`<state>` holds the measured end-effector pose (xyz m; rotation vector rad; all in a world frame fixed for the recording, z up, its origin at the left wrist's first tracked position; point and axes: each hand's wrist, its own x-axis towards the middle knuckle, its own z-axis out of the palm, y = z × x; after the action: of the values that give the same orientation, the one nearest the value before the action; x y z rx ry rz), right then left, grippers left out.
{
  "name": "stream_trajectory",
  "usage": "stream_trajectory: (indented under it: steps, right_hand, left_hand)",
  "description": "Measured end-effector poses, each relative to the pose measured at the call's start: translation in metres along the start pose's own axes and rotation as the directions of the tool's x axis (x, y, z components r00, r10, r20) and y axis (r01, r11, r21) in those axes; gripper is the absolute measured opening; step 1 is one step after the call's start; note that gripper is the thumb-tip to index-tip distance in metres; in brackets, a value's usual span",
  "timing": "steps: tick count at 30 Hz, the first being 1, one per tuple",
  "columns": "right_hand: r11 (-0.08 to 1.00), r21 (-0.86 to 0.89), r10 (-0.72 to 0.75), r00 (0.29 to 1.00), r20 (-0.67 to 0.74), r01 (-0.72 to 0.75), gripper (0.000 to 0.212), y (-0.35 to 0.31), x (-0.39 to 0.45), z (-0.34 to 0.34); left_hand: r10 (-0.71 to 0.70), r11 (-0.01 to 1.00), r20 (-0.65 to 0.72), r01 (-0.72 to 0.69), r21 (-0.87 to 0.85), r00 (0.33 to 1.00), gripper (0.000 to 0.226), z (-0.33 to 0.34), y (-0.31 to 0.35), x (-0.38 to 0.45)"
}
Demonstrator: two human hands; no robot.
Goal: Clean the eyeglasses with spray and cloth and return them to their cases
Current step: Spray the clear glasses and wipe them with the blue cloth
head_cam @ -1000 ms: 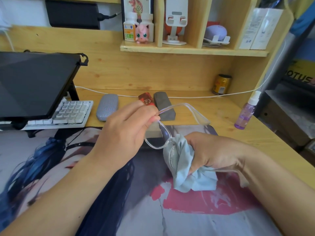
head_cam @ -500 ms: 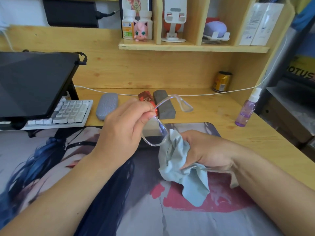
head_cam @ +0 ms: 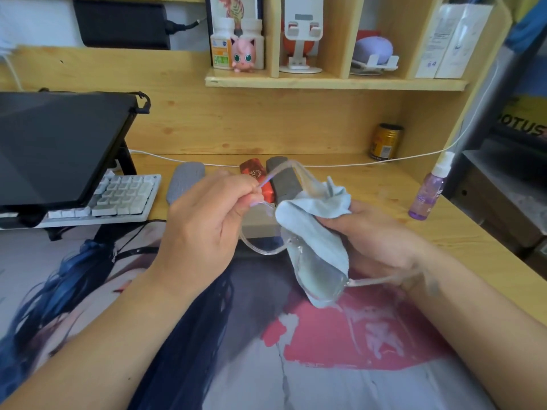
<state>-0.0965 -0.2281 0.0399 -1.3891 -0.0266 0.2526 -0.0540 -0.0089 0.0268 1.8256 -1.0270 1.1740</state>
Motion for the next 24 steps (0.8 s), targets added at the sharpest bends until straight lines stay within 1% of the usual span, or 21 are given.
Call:
stream_trajectory:
  steps: [2, 3, 5, 6, 8, 9, 11, 12, 14, 17, 19, 22, 24]
  right_hand:
    - [0.998, 0.067, -0.027, 0.997, 0.072, 0.023, 0.027, -0.002, -0.002, 0.000]
    - [0.999, 0.042, -0.023, 0.992, 0.120, 0.018, 0.027, -0.002, -0.003, 0.001]
    - [0.992, -0.124, -0.009, 0.971, 0.241, 0.040, 0.027, 0.003, -0.002, 0.004]
    - [0.978, -0.201, -0.003, 0.962, 0.272, 0.060, 0.026, 0.005, -0.001, 0.007]
    - [0.951, -0.289, -0.017, 0.957, 0.291, 0.105, 0.049, 0.001, -0.002, 0.014]
    - [0.937, -0.324, -0.021, 0.950, 0.313, 0.128, 0.048, -0.002, -0.003, 0.017]
    - [0.921, -0.361, 0.001, 0.929, 0.371, 0.144, 0.024, -0.006, -0.003, 0.018]
    - [0.916, -0.376, 0.019, 0.924, 0.381, 0.136, 0.019, -0.008, -0.003, 0.018]
    - [0.925, -0.366, 0.059, 0.911, 0.409, 0.104, 0.024, -0.010, -0.004, 0.017]
    - [0.932, -0.352, 0.055, 0.923, 0.380, 0.089, 0.028, -0.007, -0.006, 0.021]
    - [0.944, -0.323, 0.050, 0.942, 0.332, 0.064, 0.032, -0.004, -0.005, 0.022]
    - [0.971, -0.241, 0.065, 0.959, 0.276, 0.004, 0.035, 0.000, -0.002, 0.023]
    - [0.991, -0.133, 0.056, 0.969, 0.241, -0.025, 0.037, 0.001, -0.002, 0.024]
  left_hand:
    - [0.063, 0.997, 0.028, -0.062, -0.038, 0.998, 0.009, 0.003, 0.001, -0.001]
    - [0.092, 0.994, 0.041, -0.089, -0.055, 0.995, 0.005, 0.004, 0.002, -0.001]
    - [0.138, 0.988, 0.069, -0.133, -0.078, 0.988, 0.004, 0.008, 0.003, -0.002]
    - [0.155, 0.985, 0.086, -0.148, -0.084, 0.984, 0.004, 0.009, 0.004, -0.002]
    - [0.176, 0.982, 0.116, -0.167, -0.084, 0.978, 0.003, 0.014, 0.008, -0.002]
    - [0.182, 0.982, 0.129, -0.173, -0.075, 0.975, 0.005, 0.016, 0.010, -0.002]
    - [0.182, 0.983, 0.157, -0.175, -0.060, 0.971, 0.020, 0.019, 0.011, -0.002]
    - [0.178, 0.983, 0.168, -0.170, -0.062, 0.970, 0.027, 0.020, 0.011, -0.002]
    - [0.163, 0.985, 0.178, -0.149, -0.087, 0.970, 0.030, 0.023, 0.011, -0.002]
    - [0.146, 0.983, 0.182, -0.123, -0.135, 0.972, 0.012, 0.027, 0.013, -0.001]
    - [0.128, 0.982, 0.178, -0.099, -0.161, 0.976, 0.006, 0.029, 0.013, -0.001]
    - [0.087, 0.984, 0.178, -0.057, -0.171, 0.980, 0.006, 0.029, 0.014, -0.003]
    - [0.057, 0.987, 0.188, -0.027, -0.160, 0.981, 0.012, 0.031, 0.016, -0.004]
